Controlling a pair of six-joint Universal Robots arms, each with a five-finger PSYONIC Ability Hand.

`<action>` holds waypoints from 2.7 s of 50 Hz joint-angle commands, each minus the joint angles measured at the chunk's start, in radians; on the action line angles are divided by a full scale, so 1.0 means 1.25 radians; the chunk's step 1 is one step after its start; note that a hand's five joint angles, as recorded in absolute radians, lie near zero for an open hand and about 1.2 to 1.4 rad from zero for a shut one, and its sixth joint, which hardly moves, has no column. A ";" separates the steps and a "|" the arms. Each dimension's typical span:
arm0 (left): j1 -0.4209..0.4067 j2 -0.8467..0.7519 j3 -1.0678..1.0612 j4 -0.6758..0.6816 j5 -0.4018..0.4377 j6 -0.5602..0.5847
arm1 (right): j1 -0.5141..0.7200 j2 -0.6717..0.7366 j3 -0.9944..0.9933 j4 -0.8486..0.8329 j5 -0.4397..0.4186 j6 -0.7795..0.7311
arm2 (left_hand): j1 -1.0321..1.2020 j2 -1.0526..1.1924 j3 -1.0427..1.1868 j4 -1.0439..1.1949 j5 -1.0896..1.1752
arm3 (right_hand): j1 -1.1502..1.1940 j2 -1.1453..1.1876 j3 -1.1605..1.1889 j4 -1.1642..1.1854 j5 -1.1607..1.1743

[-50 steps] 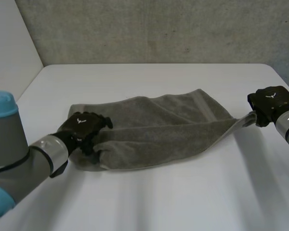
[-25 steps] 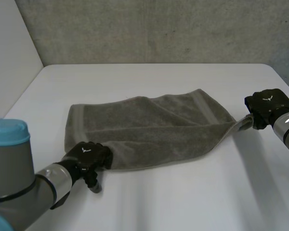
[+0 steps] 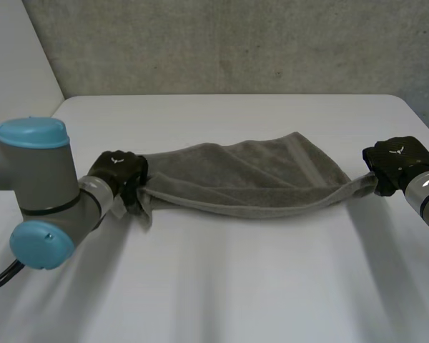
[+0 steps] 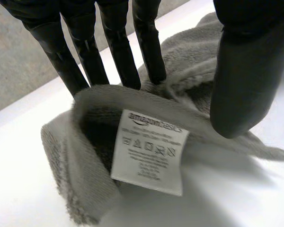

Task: Fold the towel.

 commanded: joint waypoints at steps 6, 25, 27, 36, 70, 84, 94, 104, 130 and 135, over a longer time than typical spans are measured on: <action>0.017 -0.029 0.030 0.003 0.003 0.092 | 0.000 0.016 -0.003 -0.003 0.000 -0.016 | -0.123 -0.123 -0.119 -0.123 -0.251 | 0.063 0.059 0.048 0.047 0.042; 0.001 -0.057 0.026 -0.002 0.010 0.076 | 0.003 0.030 0.000 -0.003 0.000 -0.027 | -0.198 -0.198 -0.194 -0.198 -0.327 | 0.063 0.059 0.048 0.047 0.042; -0.004 -0.040 0.016 -0.002 0.010 0.075 | 0.003 0.033 0.000 -0.003 0.000 -0.027 | -0.198 -0.198 -0.194 -0.198 -0.327 | 0.063 0.059 0.048 0.047 0.042; -0.012 -0.023 0.011 -0.002 0.010 0.072 | 0.005 0.036 0.000 -0.003 0.000 -0.028 | -0.184 -0.184 -0.180 -0.184 -0.313 | 0.063 0.059 0.048 0.047 0.042; 0.025 0.269 0.014 -0.060 0.121 -0.026 | -0.002 -0.207 -0.248 0.319 -0.085 -0.012 | 0.506 0.506 0.510 0.506 0.378 | 0.063 0.059 0.048 0.047 0.042; 0.092 0.332 0.041 -0.180 0.203 -0.087 | -0.004 -0.184 -0.449 0.511 -0.093 -0.025 | 0.506 0.506 0.510 0.506 0.378 | 0.063 0.059 0.048 0.047 0.042; 0.091 0.065 0.166 -0.267 0.198 -0.076 | 0.078 0.054 -0.496 0.546 -0.061 -0.154 | 0.506 0.506 0.510 0.506 0.378 | 0.063 0.059 0.048 0.047 0.042; 0.074 -0.072 0.555 -0.282 0.180 -0.052 | 0.181 0.179 -0.697 0.307 0.034 -0.143 | 0.506 0.506 0.510 0.506 0.378 | 0.063 0.059 0.048 0.047 0.042; 0.102 -0.026 0.363 -0.165 0.210 -0.047 | 0.185 -0.016 -0.309 0.237 0.003 -0.073 | 0.506 0.506 0.510 0.506 0.378 | 0.063 0.059 0.048 0.047 0.042; 0.106 -0.028 0.157 -0.144 0.268 0.137 | 0.184 -0.015 -0.165 0.246 -0.031 -0.135 | 0.506 0.506 0.510 0.506 0.378 | 0.063 0.059 0.048 0.047 0.042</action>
